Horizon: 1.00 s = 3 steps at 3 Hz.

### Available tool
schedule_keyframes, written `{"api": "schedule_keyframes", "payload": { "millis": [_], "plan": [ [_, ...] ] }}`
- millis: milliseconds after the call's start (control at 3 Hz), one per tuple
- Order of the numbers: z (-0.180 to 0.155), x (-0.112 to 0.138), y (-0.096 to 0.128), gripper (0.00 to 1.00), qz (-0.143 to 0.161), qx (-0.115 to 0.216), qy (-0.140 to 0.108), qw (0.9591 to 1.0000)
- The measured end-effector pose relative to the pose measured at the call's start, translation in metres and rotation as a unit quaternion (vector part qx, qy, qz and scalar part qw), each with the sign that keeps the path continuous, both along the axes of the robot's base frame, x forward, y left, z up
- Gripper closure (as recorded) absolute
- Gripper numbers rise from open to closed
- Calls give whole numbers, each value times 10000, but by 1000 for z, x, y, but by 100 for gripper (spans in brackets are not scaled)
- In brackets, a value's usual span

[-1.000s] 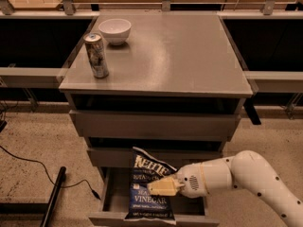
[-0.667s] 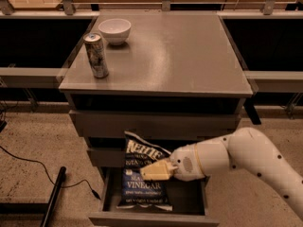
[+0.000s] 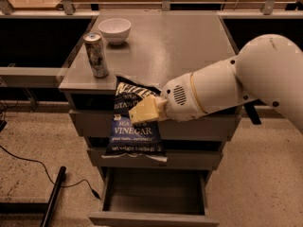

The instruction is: Pick blue chip bag from bottom drawer and place on counter

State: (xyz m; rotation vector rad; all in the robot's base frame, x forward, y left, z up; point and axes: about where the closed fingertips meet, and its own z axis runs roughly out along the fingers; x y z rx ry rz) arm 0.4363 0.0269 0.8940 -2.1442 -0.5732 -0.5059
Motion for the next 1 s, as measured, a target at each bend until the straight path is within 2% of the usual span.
{"api": "schedule_keyframes", "payload": {
  "millis": [333, 667, 1000],
  "plan": [
    [1, 0, 1, 100, 1, -27, 11, 10000],
    [35, 31, -40, 100, -514, -119, -133, 9985],
    [63, 80, -83, 100, -1094, -106, -116, 9939]
  ]
}}
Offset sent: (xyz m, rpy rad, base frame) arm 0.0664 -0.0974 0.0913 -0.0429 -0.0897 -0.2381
